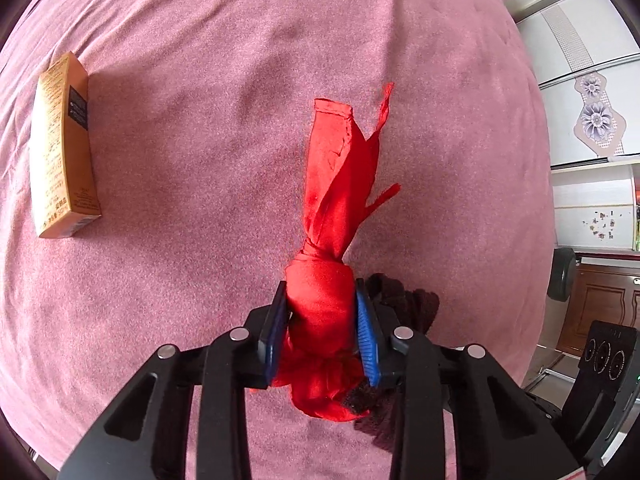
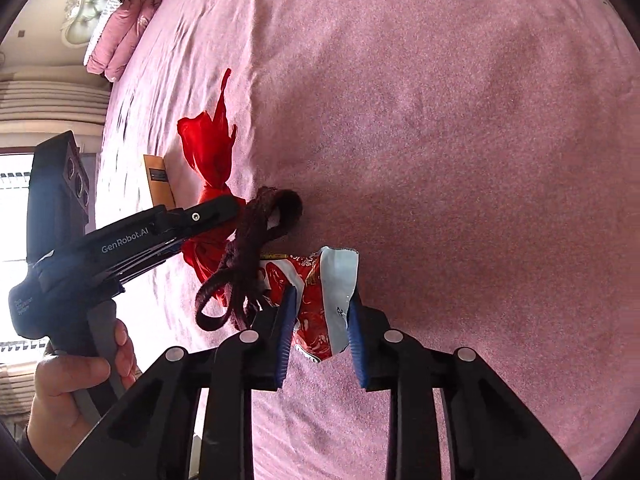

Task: Collect trash
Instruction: 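Carry the red cloth and wrapper over to the yellow bin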

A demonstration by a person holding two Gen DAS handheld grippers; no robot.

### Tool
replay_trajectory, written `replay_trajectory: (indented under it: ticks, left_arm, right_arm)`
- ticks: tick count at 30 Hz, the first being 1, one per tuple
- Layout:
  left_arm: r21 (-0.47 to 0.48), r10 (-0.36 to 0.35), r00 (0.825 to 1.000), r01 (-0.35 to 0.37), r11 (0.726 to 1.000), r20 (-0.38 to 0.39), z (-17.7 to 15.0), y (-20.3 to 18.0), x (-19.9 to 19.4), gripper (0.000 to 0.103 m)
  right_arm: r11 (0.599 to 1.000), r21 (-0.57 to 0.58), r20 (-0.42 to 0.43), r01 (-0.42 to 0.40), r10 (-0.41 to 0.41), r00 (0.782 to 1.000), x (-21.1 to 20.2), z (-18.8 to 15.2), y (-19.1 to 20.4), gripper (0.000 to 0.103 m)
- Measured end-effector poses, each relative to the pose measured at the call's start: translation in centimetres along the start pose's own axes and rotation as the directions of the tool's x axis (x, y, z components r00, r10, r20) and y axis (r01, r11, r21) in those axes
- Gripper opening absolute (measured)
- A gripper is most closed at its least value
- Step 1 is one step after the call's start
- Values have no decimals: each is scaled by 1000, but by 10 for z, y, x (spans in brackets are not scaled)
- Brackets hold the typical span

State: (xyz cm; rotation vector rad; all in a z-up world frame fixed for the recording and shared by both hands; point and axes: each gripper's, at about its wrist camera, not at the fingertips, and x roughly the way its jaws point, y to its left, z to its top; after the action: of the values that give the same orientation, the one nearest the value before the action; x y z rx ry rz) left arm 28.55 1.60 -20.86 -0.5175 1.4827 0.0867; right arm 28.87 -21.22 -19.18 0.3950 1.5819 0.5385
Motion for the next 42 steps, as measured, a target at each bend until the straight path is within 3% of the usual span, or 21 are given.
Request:
replay_trajectory:
  ticks: [11, 26, 32, 42]
  left_arm:
    - [68, -34, 999, 31, 997, 39, -50, -9, -62, 32]
    - [259, -84, 996, 84, 962, -9, -167, -94, -83, 32]
    - [355, -84, 995, 95, 930, -45, -203, -147, -75, 32]
    - [533, -63, 992, 114, 838, -113, -250, -245, -46, 32]
  right_arm:
    - [1000, 24, 124, -10, 7, 992, -63, -34, -4, 22]
    - [990, 135, 275, -46, 7, 961, -155, -135, -55, 22]
    - [977, 206, 329, -58, -13, 944, -182, -168, -93, 22]
    - [930, 353, 409, -106, -51, 911, -225, -214, -174, 22]
